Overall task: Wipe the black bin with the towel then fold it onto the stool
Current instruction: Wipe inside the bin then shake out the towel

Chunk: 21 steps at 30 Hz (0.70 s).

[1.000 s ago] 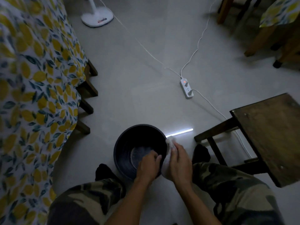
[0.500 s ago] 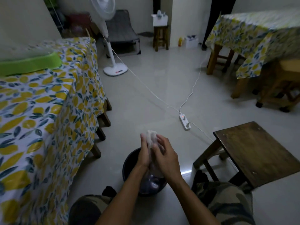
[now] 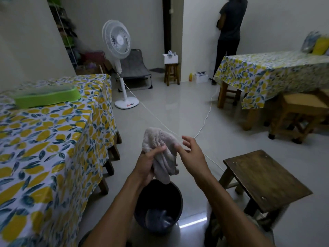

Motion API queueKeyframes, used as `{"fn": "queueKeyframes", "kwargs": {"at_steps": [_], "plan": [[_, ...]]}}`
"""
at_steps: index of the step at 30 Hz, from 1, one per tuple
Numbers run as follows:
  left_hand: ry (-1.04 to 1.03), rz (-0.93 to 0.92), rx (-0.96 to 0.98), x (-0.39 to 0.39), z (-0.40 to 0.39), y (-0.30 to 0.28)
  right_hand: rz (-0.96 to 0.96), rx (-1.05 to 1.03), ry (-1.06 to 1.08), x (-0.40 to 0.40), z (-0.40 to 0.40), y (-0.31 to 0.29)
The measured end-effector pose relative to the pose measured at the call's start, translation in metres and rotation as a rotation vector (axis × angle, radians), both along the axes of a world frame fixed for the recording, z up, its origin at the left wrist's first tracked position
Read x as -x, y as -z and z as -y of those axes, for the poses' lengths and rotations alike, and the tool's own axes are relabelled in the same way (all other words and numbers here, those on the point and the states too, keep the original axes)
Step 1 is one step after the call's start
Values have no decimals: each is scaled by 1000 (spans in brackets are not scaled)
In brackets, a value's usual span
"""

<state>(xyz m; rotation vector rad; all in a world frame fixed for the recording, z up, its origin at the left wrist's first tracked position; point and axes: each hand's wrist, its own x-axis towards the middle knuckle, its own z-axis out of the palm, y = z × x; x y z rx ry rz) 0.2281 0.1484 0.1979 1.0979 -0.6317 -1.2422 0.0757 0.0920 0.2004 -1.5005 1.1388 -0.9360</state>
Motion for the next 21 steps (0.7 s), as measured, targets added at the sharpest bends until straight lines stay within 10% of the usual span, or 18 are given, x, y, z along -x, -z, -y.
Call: {"fn": "queueKeyframes", "kwargs": {"at_steps": [6,21], "plan": [[80,101,61,6,-8,-21,136,-291,-198,16,-1,-21],[15,231,171,1,2,-49,149,178,-124,48,17,-76]]}}
